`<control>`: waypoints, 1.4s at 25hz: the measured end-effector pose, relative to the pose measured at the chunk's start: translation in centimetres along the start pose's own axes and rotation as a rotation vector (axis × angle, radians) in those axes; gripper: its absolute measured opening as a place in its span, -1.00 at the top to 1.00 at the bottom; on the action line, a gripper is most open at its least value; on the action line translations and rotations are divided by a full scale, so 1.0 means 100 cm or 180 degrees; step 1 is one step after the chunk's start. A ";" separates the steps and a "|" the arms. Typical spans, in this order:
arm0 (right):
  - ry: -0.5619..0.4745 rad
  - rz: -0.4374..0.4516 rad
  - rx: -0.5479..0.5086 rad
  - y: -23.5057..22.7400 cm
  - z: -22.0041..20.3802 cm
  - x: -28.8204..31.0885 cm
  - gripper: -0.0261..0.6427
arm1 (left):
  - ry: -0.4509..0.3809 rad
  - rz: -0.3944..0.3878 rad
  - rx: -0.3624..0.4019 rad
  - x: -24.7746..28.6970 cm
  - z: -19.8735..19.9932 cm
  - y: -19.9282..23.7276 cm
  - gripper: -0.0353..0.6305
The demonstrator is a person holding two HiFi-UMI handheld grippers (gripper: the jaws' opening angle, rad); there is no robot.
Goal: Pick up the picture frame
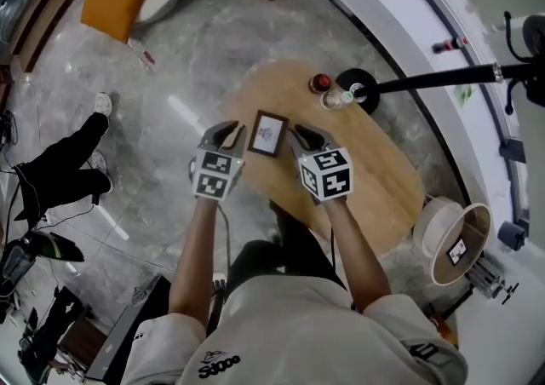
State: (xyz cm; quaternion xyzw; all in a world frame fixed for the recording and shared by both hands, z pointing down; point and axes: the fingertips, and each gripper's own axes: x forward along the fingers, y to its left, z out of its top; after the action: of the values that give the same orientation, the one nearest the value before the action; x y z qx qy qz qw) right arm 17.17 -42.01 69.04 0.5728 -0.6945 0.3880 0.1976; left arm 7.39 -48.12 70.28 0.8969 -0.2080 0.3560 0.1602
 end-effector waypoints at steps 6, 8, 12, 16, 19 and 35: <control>0.0332 -0.0006 0.0127 -0.019 -0.050 0.051 0.66 | 0.0267 -0.0150 -0.0087 0.056 -0.050 0.002 0.67; 0.0400 -0.0038 0.0202 -0.028 -0.061 0.068 0.66 | 0.0347 -0.0175 -0.0150 0.073 -0.065 0.006 0.65; 0.0538 -0.0063 0.0378 -0.043 -0.084 0.099 0.66 | 0.0482 -0.0196 -0.0294 0.102 -0.094 0.011 0.64; 0.0668 -0.0123 0.0521 -0.057 -0.107 0.129 0.65 | 0.0629 -0.0274 -0.0371 0.128 -0.123 0.004 0.63; 0.0746 -0.0165 0.0675 -0.063 -0.123 0.147 0.61 | 0.0740 -0.0308 -0.0396 0.143 -0.146 -0.002 0.61; 0.1084 -0.0393 0.0938 -0.095 -0.186 0.199 0.54 | 0.1163 -0.0223 -0.0289 0.189 -0.226 -0.007 0.54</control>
State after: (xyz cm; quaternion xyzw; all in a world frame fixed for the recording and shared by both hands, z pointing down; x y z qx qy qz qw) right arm 17.74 -40.98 97.90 0.5631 -0.5507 0.5634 0.2495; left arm 7.24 -42.55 99.24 0.8159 -0.1599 0.4973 0.2478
